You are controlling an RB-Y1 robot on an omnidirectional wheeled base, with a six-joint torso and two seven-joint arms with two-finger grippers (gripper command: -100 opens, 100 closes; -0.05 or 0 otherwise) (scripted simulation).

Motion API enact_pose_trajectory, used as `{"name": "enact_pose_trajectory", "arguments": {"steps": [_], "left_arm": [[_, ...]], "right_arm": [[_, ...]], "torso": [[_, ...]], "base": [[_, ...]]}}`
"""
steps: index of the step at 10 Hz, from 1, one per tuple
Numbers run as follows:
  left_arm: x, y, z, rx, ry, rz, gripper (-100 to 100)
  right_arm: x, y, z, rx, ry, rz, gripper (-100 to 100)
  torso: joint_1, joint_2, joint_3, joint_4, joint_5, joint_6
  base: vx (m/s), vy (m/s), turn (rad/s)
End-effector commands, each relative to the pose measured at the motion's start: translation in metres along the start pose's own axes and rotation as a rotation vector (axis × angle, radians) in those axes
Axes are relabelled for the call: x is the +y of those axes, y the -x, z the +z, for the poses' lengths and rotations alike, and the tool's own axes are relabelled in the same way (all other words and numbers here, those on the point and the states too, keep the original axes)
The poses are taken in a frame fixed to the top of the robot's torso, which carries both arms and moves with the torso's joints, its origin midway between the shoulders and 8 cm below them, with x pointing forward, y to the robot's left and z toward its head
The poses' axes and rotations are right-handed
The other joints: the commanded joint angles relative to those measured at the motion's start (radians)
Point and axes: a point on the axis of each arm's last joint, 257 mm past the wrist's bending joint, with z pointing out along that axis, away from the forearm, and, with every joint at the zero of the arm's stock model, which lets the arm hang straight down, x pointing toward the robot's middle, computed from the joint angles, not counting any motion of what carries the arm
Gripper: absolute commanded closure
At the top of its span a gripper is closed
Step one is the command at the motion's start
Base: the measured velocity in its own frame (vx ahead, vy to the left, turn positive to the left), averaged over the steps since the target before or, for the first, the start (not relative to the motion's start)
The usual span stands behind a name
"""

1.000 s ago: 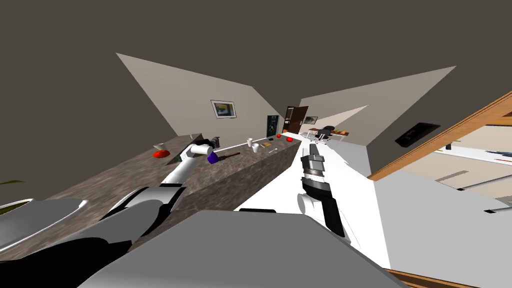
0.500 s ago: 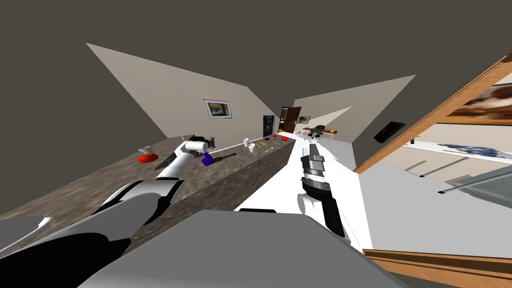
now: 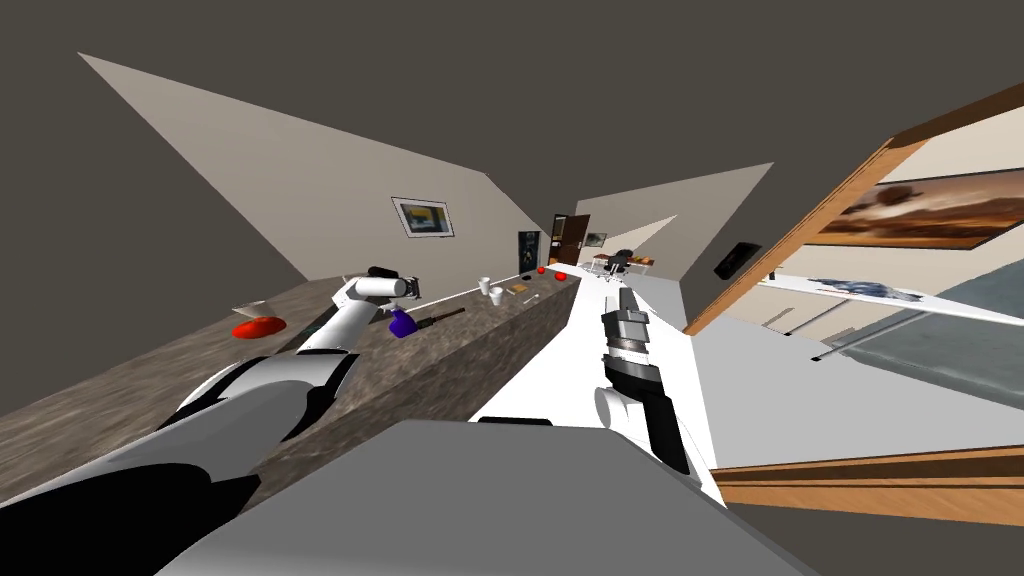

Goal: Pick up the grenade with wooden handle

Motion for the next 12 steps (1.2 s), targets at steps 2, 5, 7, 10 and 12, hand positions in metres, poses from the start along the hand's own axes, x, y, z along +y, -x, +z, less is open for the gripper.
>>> {"name": "enact_pose_trajectory", "arguments": {"steps": [2, 5, 7, 10, 12], "left_arm": [[0.004, 0.026, -0.002, -0.033, 0.066, -0.047, -100], [0.018, 0.051, -0.004, -0.070, 0.140, -0.098, -100], [0.027, 0.056, -0.001, -0.079, 0.161, -0.108, -100], [0.047, 0.093, -0.011, -0.129, 0.266, -0.201, -100], [0.069, 0.112, -0.017, -0.157, 0.340, -0.256, -100]], "right_arm": [[0.000, 0.000, 0.000, 0.000, 0.000, 0.000, 0], [0.000, 0.000, 0.000, 0.000, 0.000, 0.000, 0], [0.000, 0.000, 0.000, 0.000, 0.000, 0.000, 0], [0.000, 0.000, 0.000, 0.000, 0.000, 0.000, 0], [0.000, 0.000, 0.000, 0.000, 0.000, 0.000, 0]], "torso": [[0.001, 0.000, 0.000, 0.000, 0.000, 0.000], [0.001, 0.000, 0.000, 0.000, 0.000, 0.000], [0.000, -0.001, 0.000, 0.000, 0.000, 0.000], [0.001, -0.001, -0.001, 0.000, 0.000, 0.000], [0.001, -0.002, -0.001, 0.000, 0.000, 0.000]], "base": [[0.003, -0.012, -0.096], [0.007, -0.010, -0.084], [0.009, -0.005, -0.058], [0.019, -0.008, -0.165], [0.029, -0.003, -0.128]]}}
